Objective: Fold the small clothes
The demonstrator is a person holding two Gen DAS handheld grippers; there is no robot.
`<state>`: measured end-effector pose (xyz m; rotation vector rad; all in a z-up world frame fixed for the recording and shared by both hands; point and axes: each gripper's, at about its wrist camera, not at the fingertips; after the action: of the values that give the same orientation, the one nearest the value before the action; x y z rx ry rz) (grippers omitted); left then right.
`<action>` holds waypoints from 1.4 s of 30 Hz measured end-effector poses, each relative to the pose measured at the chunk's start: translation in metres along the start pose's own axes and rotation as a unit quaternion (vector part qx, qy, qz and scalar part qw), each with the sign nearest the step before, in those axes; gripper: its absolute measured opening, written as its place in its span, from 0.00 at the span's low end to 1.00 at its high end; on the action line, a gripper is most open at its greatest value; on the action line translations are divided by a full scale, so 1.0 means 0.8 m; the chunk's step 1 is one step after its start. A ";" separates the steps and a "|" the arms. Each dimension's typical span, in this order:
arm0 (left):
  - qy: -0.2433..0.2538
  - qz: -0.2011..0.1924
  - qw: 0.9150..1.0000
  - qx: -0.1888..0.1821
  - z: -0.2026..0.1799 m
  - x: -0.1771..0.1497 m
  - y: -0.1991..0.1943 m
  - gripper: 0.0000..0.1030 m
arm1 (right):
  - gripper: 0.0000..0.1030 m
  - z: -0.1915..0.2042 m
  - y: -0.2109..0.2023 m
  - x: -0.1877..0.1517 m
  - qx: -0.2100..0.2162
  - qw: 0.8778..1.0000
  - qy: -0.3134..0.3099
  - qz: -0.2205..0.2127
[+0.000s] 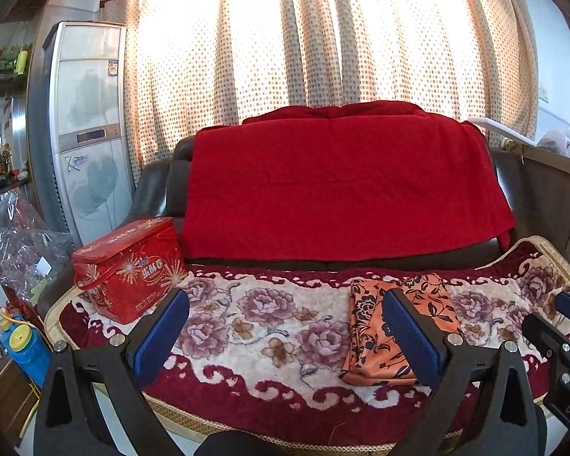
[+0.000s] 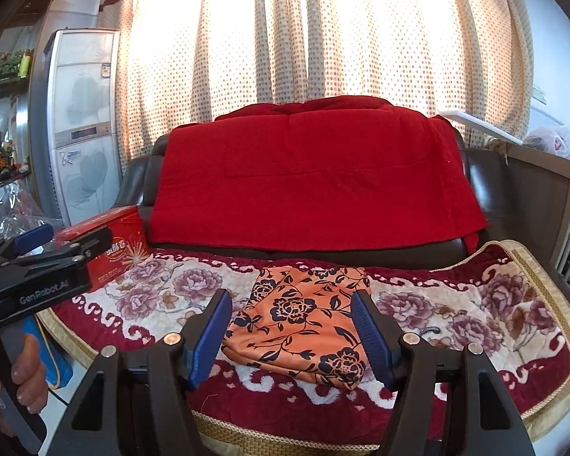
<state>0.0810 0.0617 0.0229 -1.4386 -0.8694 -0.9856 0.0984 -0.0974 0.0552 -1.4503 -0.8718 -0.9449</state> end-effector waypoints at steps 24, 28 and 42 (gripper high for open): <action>-0.002 -0.057 0.998 -0.008 0.006 0.043 -0.091 0.99 | 0.70 -0.002 -0.078 0.032 0.000 0.998 0.027 -0.049; 0.001 -0.067 0.998 -0.009 0.005 0.050 -0.109 0.99 | 0.70 0.000 -0.096 0.037 0.004 0.998 0.028 -0.063; -0.002 -0.079 0.997 -0.012 -0.001 0.070 -0.138 0.99 | 0.73 -0.013 -0.125 0.049 -0.001 0.996 0.044 -0.076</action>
<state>0.0007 0.0708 0.1163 -1.4078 -0.9892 -1.1144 0.0223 -0.0990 0.1315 -1.3476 -0.9258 -1.1149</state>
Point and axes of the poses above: each gripper's, at about its wrist camera, not at the fingertips, and y roughly the way its jaws point, z to its left, x to its top, and after that the axes turned 3 degrees about -y, right-handed
